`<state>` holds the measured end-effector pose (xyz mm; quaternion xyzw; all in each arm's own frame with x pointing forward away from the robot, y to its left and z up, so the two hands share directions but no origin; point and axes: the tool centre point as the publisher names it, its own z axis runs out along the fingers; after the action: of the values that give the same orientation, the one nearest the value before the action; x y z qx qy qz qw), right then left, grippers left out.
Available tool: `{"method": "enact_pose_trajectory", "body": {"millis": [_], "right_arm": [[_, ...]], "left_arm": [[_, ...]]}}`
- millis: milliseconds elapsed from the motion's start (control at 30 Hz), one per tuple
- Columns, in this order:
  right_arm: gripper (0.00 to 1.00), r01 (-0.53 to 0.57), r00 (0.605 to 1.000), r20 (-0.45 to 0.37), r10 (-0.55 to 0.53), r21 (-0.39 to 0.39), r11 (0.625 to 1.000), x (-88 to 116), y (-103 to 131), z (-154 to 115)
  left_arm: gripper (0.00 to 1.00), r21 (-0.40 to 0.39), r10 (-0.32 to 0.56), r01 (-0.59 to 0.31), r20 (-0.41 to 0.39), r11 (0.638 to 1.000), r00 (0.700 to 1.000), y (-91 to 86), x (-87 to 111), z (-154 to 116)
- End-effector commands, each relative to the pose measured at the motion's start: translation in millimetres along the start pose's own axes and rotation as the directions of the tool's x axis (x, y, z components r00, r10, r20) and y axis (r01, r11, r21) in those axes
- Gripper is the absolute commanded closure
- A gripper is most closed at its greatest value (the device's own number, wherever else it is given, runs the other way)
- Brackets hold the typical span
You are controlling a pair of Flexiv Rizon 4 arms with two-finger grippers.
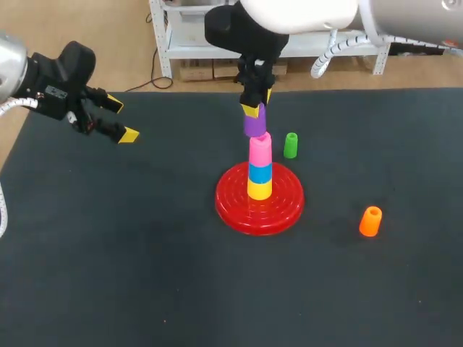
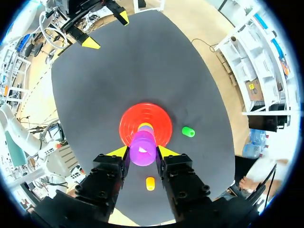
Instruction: Pick up and stack the cylinders on the red base in this order: pink,purple,orange,green
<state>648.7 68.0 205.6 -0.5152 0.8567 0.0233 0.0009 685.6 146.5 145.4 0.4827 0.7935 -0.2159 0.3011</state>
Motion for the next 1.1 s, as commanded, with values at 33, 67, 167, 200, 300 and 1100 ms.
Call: {"method": "enact_pose_trajectory", "body": {"millis": [33, 67, 167, 200, 300, 1100], "right_arm": [[1.00, 0.000, 1.000, 0.020, -0.001, 0.021, 1.000, 9.6, 5.8, 0.8], [1.00, 0.000, 1.000, 0.020, 0.000, 0.022, 1.000, 10.3, 6.3, 0.9], [1.00, 0.003, 1.000, 0.015, -0.004, 0.032, 0.999, 12.0, 7.9, 2.8], [1.00, 0.003, 1.000, 0.015, -0.004, 0.033, 0.999, 12.4, 8.1, 3.7], [1.00, -0.002, 1.000, 0.014, 0.001, 0.029, 1.000, 12.9, 7.6, 7.4], [1.00, -0.054, 0.999, -0.005, 0.054, 0.021, 0.998, 7.2, -1.3, 21.9]], "left_arm": [[0.00, -0.001, 0.002, -0.002, 0.006, 1.000, 1.000, -0.4, 1.4, -0.1], [0.00, -0.001, 0.002, -0.002, 0.006, 1.000, 1.000, -0.4, 1.4, -0.1], [0.00, -0.001, 0.002, -0.002, 0.006, 1.000, 1.000, -0.4, 1.4, -0.1], [0.00, -0.001, 0.002, -0.002, 0.006, 1.000, 1.000, -0.4, 1.4, -0.1], [0.00, -0.001, 0.002, -0.002, 0.006, 1.000, 1.000, -0.4, 1.4, -0.1], [0.00, -0.001, 0.002, -0.002, 0.006, 1.000, 1.000, -0.4, 1.4, -0.1]]}}
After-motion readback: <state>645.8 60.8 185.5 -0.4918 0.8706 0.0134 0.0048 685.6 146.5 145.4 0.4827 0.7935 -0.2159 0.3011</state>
